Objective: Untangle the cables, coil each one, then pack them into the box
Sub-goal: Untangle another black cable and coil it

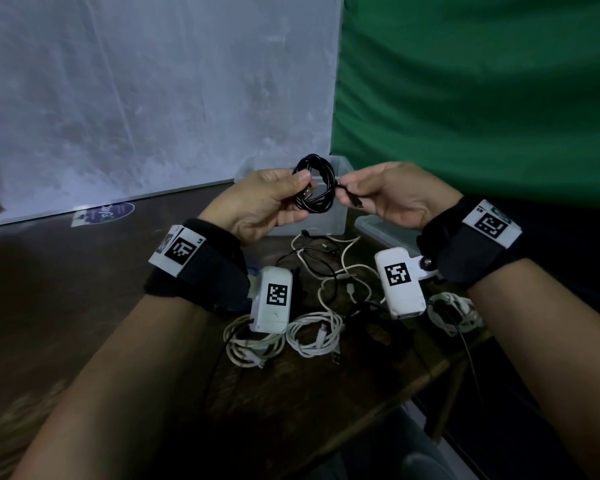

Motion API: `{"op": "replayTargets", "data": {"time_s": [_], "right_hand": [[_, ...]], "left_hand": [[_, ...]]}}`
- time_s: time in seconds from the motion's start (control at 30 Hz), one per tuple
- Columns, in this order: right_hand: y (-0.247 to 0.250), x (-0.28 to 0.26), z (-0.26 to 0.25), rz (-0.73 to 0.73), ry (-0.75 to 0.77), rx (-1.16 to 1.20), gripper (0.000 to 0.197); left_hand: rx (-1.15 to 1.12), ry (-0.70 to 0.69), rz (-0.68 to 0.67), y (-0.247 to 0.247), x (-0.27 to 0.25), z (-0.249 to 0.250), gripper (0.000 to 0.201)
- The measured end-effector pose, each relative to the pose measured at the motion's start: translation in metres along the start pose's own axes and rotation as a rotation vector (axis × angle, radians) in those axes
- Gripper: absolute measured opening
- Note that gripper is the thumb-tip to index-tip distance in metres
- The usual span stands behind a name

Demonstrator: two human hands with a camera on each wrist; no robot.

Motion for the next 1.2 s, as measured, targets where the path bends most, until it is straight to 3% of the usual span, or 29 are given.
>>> {"op": "replayTargets", "data": {"time_s": [0.3, 0.57, 0.73, 0.83, 0.93, 1.03, 1.2], "right_hand": [[0.003, -0.001, 0.002, -0.027, -0.062, 0.097, 0.008], [-0.006, 0.001, 0.013, 0.009, -0.025, 0.041, 0.002], [-0.01, 0.005, 0.02, -0.029, 0.019, 0.042, 0.014], [-0.017, 0.003, 0.016, -0.061, 0.063, 0.15, 0.002], [-0.021, 0.005, 0.013, -0.044, 0.092, 0.137, 0.012], [-0.025, 0.007, 0.012, -0.078, 0.079, 0.137, 0.007], [-0.026, 0.008, 0.007, -0.132, 0.053, 0.2, 0.024]], "left_hand": [[-0.003, -0.044, 0.004, -0.002, 0.007, -0.009, 0.02], [-0.075, -0.012, -0.063, -0.004, 0.009, -0.016, 0.021], [-0.137, -0.001, -0.081, -0.003, 0.011, -0.016, 0.028], [-0.133, -0.012, -0.066, -0.001, 0.011, -0.016, 0.024], [-0.115, -0.023, -0.054, -0.002, 0.009, -0.014, 0.023], [-0.114, -0.022, -0.06, -0.002, 0.009, -0.012, 0.024], [-0.171, -0.012, -0.14, 0.001, 0.006, -0.01, 0.023]]}}
Point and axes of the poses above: each hand's wrist, its own x-axis towards the middle knuckle, its own y-axis out of the back of the hand, z = x × y, the point moved 3 cm from there along x, towards the middle knuckle, and after that the axes turned 5 degrees about -x, right-handed, at the moved point
